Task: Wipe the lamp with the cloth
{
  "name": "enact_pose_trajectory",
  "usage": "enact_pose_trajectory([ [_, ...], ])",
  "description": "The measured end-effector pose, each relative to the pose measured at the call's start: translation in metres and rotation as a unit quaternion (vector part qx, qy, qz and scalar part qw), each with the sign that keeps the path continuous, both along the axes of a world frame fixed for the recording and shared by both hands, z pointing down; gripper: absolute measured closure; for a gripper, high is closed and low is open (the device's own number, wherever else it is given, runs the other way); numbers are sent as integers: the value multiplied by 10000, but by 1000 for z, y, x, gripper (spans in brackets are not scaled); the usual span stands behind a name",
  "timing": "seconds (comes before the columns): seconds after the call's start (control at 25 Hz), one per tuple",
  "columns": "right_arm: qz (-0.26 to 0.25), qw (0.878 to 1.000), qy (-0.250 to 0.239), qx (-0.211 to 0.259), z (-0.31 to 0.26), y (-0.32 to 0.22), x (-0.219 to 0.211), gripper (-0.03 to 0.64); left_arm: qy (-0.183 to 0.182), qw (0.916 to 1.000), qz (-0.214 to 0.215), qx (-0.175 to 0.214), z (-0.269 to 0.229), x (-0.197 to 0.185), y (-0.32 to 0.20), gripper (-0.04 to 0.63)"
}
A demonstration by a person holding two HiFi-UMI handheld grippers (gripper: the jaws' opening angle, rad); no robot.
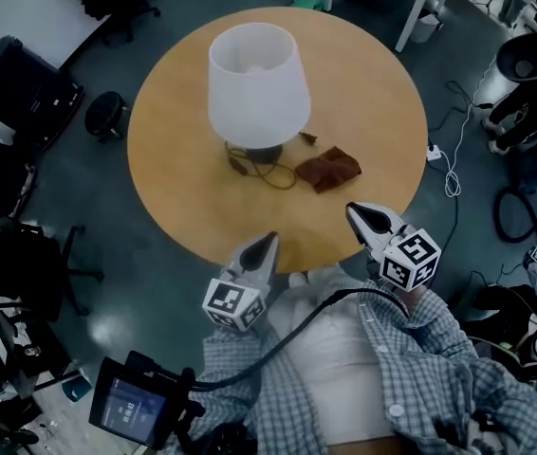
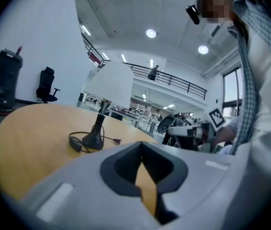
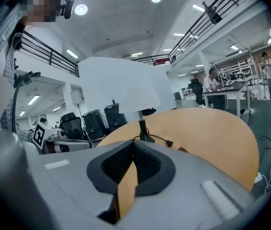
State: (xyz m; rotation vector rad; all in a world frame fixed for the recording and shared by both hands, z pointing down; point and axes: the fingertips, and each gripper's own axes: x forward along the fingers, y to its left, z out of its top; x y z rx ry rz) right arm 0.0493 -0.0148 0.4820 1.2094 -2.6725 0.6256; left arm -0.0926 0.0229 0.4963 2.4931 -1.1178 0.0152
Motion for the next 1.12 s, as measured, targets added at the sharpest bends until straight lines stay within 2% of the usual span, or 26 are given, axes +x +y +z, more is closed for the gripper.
enact_pose_trajectory([
  [0.12,-173,9998,55,89,-7,-19,-13,614,417,9991,46,30,-13,-3,-33,592],
  [0.24,-334,9992,143,174,-8,-36,-16,614,1084,9940,19,154,-32,0,-70,592],
  [0.32,-393,9990,135,189,-9,-45,-15,614,1642,9863,-73,161,-43,0,-94,496],
  [0.4,-419,9988,128,198,-10,-54,-12,614,2131,9768,-126,150,-44,2,-113,462],
  [0.56,-336,9992,131,163,-9,-73,-1,614,2616,9644,-278,-261,-38,11,-144,344],
  [0.64,-379,9990,167,138,-5,-78,4,614,2936,9548,-360,-298,-39,10,-155,320],
  [0.8,-434,9983,387,7,11,-90,14,614,3572,9322,-574,-139,-57,4,-166,318],
  [0.88,-538,9953,799,-42,26,-96,16,614,3790,9234,-601,-18,-66,1,-167,331],
  [0.96,-771,9879,1345,-50,44,-103,14,614,3985,9153,-579,125,-76,-2,-167,392],
  [1.04,-1073,9777,1800,-112,63,-109,9,612,4106,9100,-526,227,-83,-3,-166,455],
  [1.08,-1243,9725,1960,-172,73,-111,5,610,4130,9090,-501,242,-84,-4,-166,457],
  [1.12,-1422,9673,2086,-247,82,-112,1,538,4125,9094,-474,247,-84,-3,-165,460],
])
